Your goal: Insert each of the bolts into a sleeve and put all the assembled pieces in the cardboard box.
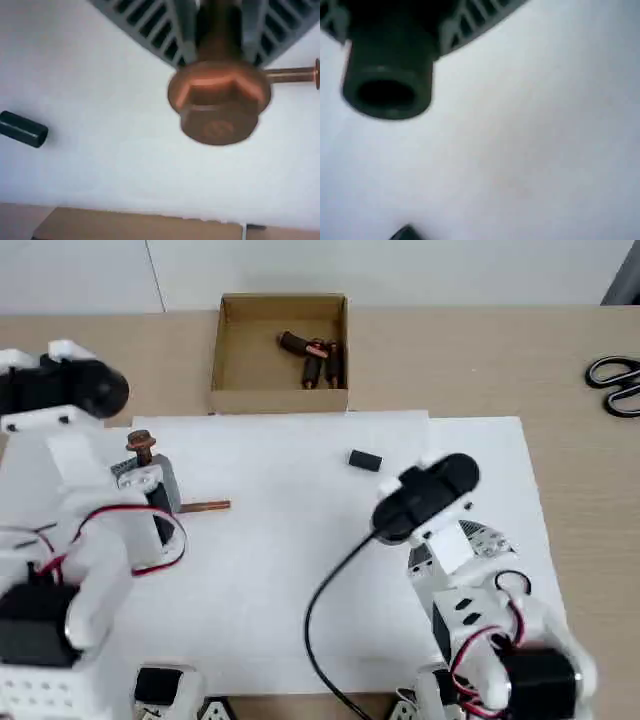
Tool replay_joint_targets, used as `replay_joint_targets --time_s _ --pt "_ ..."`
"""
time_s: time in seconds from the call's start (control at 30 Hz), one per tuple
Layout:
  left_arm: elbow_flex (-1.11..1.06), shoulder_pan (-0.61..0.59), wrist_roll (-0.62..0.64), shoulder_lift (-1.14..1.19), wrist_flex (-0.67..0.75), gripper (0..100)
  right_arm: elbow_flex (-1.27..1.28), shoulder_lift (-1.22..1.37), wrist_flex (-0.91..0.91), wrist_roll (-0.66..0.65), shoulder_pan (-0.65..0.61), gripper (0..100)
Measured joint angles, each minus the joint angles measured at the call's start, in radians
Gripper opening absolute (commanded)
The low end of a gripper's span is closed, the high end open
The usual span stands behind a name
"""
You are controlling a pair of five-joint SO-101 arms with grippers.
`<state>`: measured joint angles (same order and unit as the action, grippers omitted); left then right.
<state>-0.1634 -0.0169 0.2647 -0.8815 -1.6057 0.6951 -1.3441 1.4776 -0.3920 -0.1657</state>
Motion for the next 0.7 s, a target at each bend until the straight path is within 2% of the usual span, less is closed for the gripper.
replay_joint_targets --time_s 0.17,0.37,0.57,0.7 --pt "-0.233 0.0 -0.02 -0.204 0.183 0 0.213 -0.229 -0.18 0.137 0.032 0.3" --pt "-0.545 0.0 -0.018 -0.479 0.362 0 0.423 -0.44 -0.239 0.175 0.034 0.3" --pt "-0.767 0.0 -0.018 -0.709 0.457 0 0.522 -0.456 -0.33 0.264 0.032 0.3" --pt "-0.911 0.003 -0.018 -0.858 0.534 0 0.609 -0.457 -0.419 0.278 -0.055 0.3"
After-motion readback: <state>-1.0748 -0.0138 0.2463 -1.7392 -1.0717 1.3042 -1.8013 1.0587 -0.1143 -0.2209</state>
